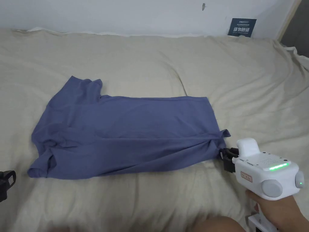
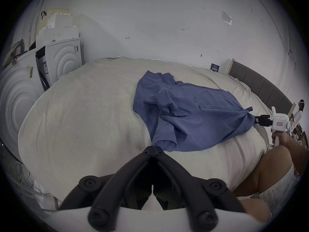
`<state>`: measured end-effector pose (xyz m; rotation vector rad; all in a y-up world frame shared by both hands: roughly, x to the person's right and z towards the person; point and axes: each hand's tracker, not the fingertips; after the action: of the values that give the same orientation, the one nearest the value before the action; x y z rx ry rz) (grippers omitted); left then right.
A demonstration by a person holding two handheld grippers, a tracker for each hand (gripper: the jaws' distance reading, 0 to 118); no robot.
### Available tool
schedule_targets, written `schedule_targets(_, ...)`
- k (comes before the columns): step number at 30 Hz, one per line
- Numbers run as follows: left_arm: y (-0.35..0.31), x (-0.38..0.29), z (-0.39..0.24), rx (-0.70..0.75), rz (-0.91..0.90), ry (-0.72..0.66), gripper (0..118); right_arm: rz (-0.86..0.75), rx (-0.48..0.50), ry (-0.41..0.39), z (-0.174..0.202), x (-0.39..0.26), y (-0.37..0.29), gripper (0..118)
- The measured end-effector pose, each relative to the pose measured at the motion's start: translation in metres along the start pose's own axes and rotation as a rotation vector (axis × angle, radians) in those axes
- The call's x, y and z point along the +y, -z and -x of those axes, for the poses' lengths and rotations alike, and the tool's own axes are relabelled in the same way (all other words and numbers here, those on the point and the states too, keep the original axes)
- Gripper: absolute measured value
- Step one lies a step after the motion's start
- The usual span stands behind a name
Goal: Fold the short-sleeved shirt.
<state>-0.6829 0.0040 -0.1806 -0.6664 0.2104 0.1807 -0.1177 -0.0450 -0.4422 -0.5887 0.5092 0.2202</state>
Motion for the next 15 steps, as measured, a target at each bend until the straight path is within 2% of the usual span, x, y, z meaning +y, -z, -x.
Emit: schedule_targets(15, 0.021, -0.007, 0.009, -0.048, 0.002, 0.071, 0, -0.041, 0.012, -0.009, 0.012, 0.043, -0.013, 6)
